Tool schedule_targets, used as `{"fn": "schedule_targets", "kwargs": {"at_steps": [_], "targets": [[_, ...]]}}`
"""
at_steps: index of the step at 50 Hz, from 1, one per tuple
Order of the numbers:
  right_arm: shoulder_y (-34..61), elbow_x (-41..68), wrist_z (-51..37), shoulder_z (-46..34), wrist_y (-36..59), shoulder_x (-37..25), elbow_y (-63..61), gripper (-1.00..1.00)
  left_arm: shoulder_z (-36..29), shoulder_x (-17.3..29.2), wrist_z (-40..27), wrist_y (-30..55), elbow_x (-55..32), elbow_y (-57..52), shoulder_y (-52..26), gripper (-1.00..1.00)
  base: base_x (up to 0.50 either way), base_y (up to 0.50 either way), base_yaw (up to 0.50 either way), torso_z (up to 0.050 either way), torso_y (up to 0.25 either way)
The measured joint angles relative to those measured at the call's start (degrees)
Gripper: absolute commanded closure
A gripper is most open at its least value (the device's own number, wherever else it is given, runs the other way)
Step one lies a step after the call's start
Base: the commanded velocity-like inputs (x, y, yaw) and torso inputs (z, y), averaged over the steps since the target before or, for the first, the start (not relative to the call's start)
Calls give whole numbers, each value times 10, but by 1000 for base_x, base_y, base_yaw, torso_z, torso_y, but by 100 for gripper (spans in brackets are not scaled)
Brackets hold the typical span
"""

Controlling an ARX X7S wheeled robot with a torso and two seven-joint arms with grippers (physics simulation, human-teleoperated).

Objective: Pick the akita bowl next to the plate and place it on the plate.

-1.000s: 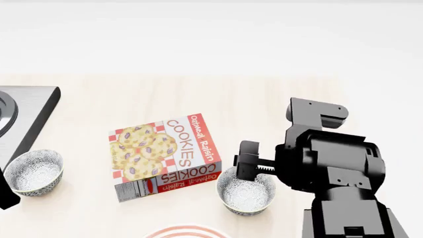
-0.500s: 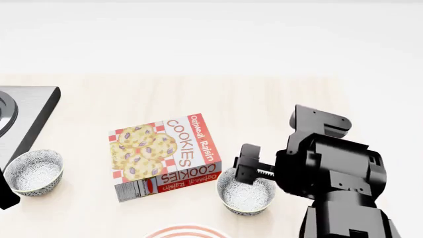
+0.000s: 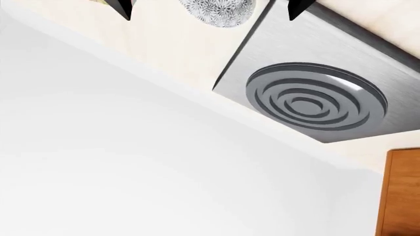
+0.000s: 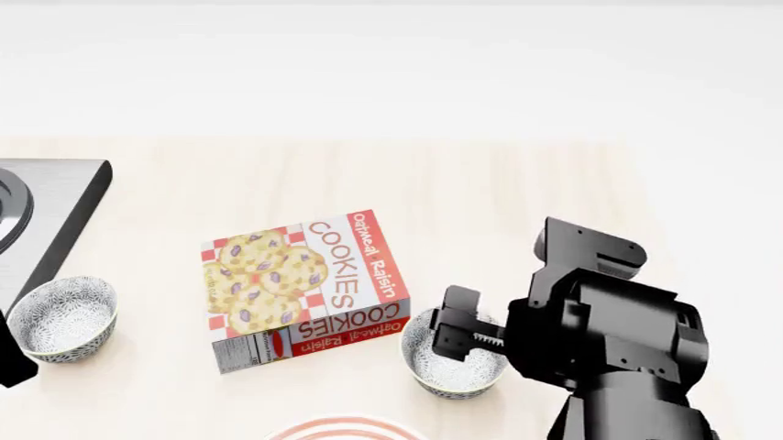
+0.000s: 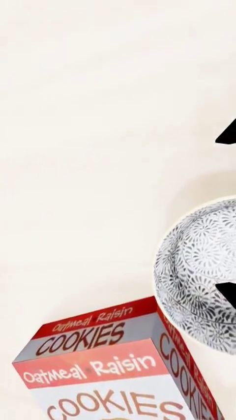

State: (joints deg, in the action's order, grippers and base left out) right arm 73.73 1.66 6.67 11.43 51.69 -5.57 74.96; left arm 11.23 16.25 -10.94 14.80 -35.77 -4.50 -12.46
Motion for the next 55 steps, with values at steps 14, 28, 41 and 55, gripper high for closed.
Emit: {"fn": "schedule_targets", "kwargs": {"at_steps": [14, 28, 41, 55], "targets": [[-12, -7, 2, 19, -3, 0, 0, -100, -2, 2, -3, 0, -2, -1, 0, -100, 0, 0, 0, 0, 0], [-18, -11, 5, 32, -2, 1, 0, -100, -4, 4, -5, -1, -4, -1, 0, -100, 0, 0, 0, 0, 0], [-22, -12, 9, 39, 0, 1, 0, -100, -6, 5, -7, -1, -6, -5, 1, -100, 0, 0, 0, 0, 0], [-25, -14, 6, 45, -1, 1, 0, 100, -9, 6, -5, -8, -5, 1, 2, -100, 0, 0, 0, 0, 0]]}}
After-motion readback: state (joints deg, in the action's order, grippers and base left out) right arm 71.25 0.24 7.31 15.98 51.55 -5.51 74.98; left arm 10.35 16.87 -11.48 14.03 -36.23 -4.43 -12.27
